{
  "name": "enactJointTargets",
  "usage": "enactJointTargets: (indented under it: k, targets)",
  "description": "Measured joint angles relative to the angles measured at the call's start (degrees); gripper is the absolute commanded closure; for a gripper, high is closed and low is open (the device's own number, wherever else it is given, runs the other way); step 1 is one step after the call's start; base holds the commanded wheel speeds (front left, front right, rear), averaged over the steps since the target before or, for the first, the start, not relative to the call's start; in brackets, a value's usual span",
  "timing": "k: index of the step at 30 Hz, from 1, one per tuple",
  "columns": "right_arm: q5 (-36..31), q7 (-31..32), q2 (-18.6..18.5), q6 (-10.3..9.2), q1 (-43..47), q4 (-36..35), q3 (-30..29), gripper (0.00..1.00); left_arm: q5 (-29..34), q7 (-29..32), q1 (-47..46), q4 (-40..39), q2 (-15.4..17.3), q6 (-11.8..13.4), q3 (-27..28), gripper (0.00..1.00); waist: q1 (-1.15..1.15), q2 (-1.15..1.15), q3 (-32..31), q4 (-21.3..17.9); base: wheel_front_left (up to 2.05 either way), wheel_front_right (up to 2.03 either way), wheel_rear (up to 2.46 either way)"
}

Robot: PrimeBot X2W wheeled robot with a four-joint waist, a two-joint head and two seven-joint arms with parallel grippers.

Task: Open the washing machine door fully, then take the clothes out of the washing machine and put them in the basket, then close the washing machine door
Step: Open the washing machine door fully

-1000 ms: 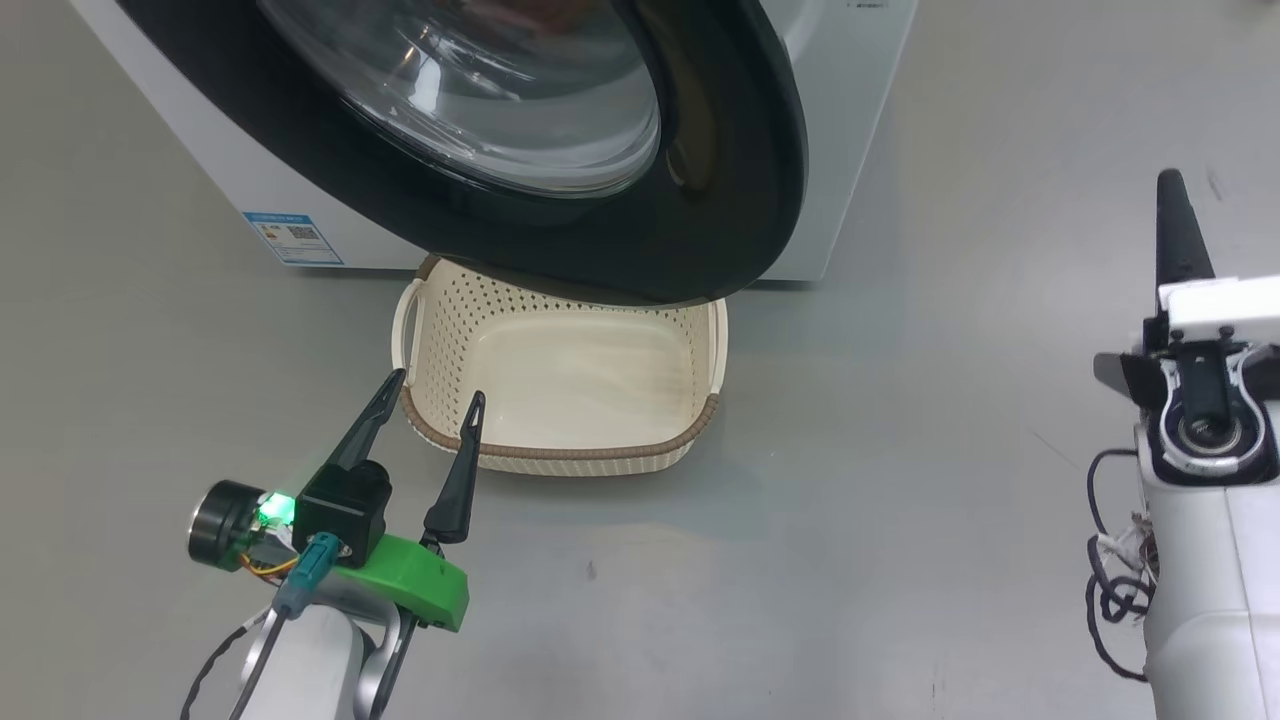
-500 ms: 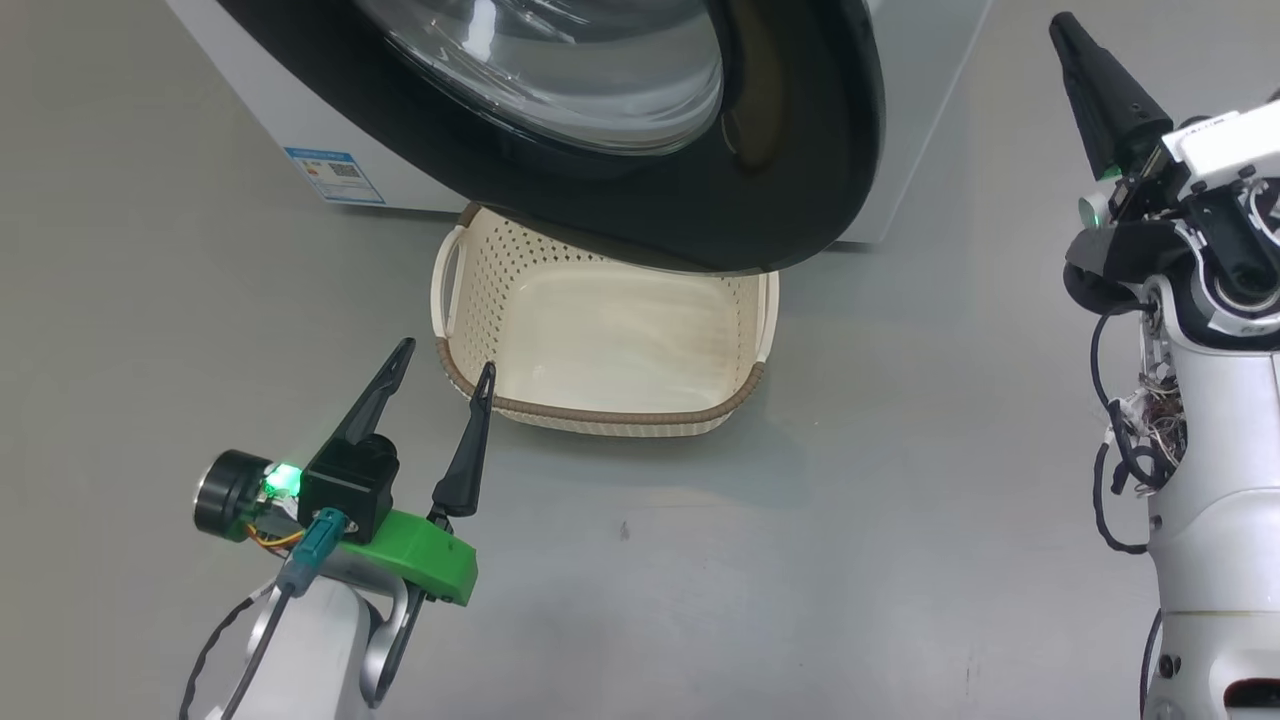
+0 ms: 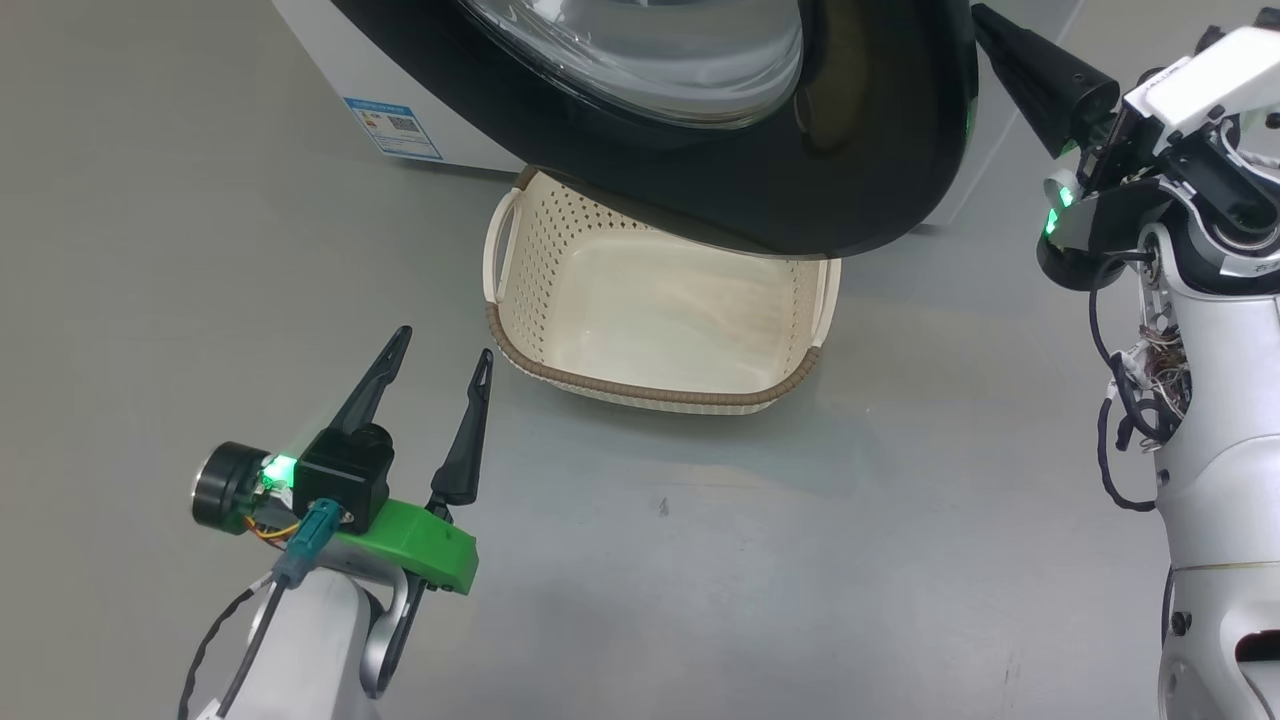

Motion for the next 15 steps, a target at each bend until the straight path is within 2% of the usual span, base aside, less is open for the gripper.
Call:
enactJointTargets:
  k: [15]
  targets:
    - [1.9, 5.6, -0.9, 0.09, -0.5, 2.2, 0.7, 1.00, -0.8, 0.0, 0.0, 0.0, -0.1, 0.7, 0.1, 0.00, 0.00, 0.00, 0.0, 0.7, 0.00, 0.00, 0.00]
